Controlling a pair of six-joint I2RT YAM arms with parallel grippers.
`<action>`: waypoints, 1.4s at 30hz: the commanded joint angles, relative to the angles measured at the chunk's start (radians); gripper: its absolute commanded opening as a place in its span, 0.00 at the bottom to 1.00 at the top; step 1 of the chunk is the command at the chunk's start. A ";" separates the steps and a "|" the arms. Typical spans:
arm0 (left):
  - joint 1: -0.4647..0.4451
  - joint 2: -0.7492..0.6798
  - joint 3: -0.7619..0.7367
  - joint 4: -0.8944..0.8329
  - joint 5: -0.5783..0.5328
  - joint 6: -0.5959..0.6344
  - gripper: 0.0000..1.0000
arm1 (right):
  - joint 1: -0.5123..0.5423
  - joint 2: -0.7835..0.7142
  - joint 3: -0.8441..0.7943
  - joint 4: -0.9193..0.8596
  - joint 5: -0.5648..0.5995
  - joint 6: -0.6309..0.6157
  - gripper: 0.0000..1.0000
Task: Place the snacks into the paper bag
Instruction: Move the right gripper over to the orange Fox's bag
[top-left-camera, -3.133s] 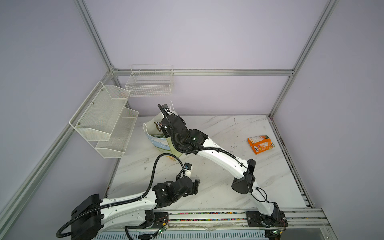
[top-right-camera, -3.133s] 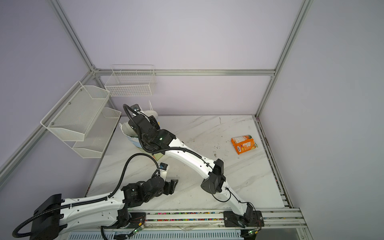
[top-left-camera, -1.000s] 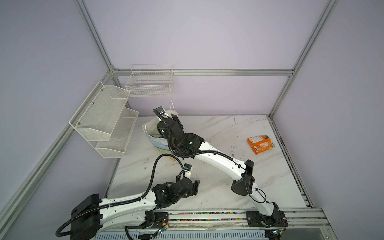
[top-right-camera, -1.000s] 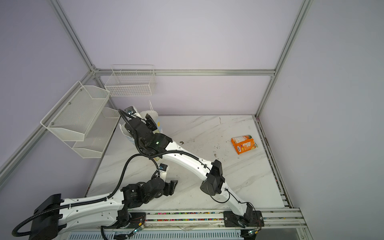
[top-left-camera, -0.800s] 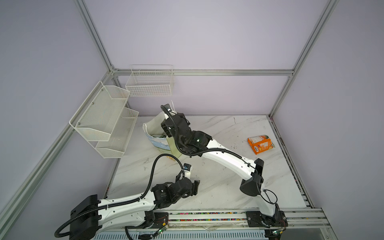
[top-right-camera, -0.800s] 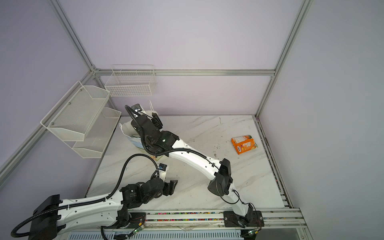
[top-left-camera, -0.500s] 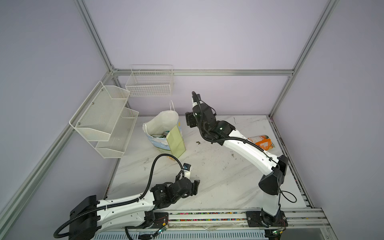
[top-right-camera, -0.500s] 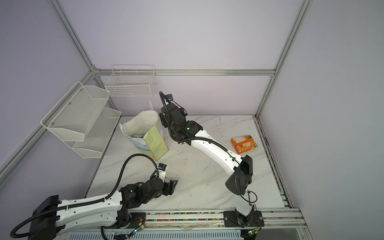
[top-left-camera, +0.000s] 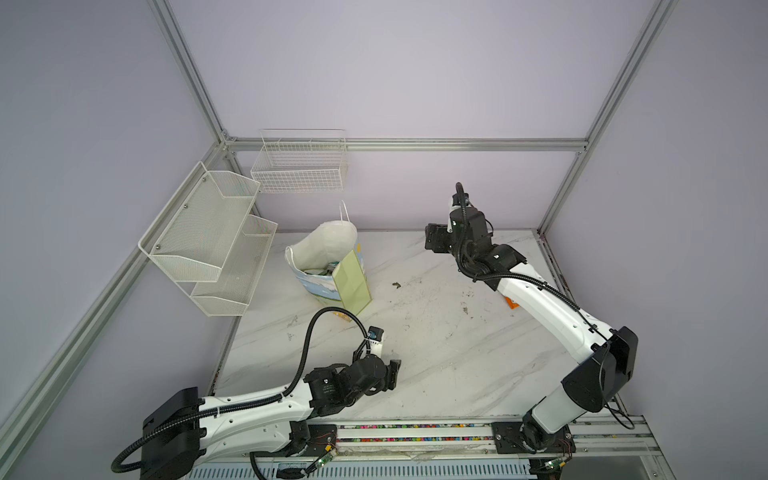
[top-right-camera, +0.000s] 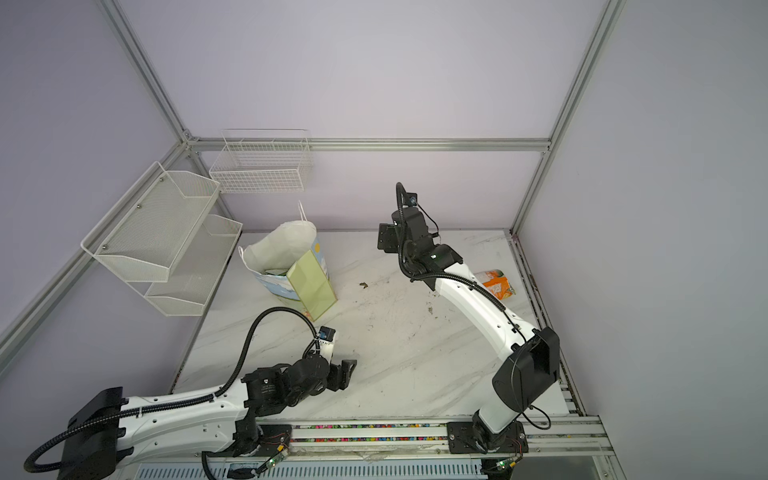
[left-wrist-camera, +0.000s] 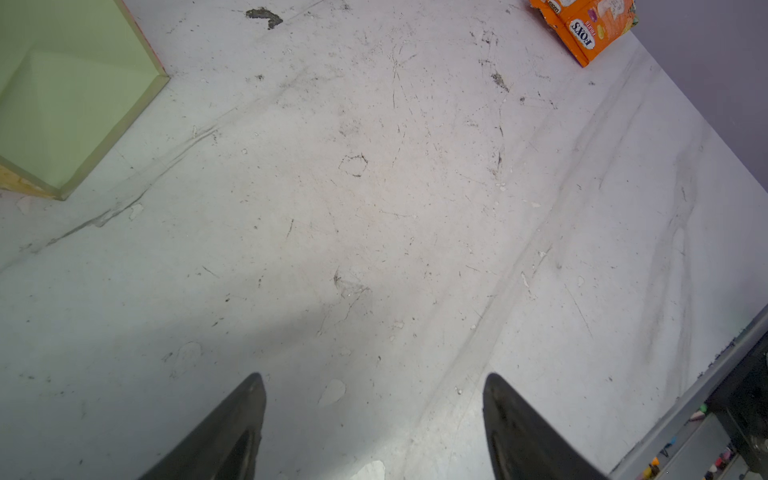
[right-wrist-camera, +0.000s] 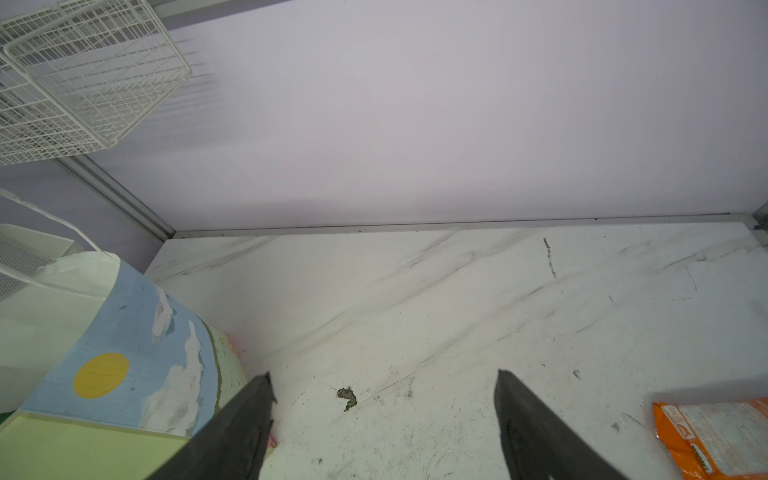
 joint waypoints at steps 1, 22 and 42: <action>-0.005 -0.013 -0.024 0.049 -0.008 0.003 0.81 | -0.074 -0.044 -0.088 0.055 -0.066 0.051 0.85; -0.005 -0.048 -0.053 0.056 -0.022 0.009 0.82 | -0.638 -0.086 -0.420 0.202 -0.442 0.228 0.83; -0.004 -0.066 -0.095 0.093 -0.039 0.010 0.82 | -0.989 -0.050 -0.674 0.337 -0.545 0.340 0.97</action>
